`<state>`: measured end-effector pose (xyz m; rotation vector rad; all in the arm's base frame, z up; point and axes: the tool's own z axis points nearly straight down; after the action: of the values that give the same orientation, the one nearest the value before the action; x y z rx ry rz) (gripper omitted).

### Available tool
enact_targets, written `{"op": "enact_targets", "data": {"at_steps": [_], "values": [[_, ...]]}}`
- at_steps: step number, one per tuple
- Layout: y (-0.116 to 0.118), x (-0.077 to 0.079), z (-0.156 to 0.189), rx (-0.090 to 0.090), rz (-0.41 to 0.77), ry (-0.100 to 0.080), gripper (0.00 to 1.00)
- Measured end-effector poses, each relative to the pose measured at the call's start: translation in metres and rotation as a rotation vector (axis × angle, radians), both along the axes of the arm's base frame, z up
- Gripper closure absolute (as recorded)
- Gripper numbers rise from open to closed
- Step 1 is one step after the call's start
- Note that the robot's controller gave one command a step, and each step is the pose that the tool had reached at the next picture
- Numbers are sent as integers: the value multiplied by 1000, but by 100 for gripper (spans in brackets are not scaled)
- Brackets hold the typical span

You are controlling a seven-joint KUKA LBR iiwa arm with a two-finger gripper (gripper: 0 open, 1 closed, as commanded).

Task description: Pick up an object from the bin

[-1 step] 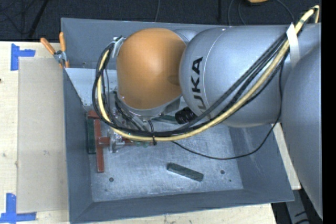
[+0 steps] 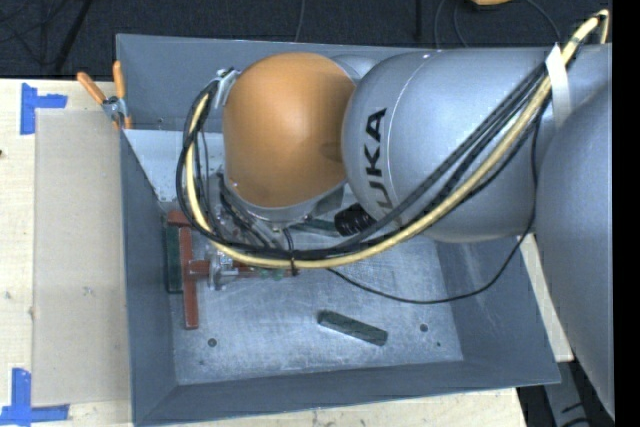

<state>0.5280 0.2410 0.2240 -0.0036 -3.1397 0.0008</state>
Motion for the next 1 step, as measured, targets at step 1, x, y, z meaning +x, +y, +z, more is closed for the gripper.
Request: {"op": "enact_targets", "data": {"at_steps": [1], "values": [[0,11,-49,1,198,-2,0]]}}
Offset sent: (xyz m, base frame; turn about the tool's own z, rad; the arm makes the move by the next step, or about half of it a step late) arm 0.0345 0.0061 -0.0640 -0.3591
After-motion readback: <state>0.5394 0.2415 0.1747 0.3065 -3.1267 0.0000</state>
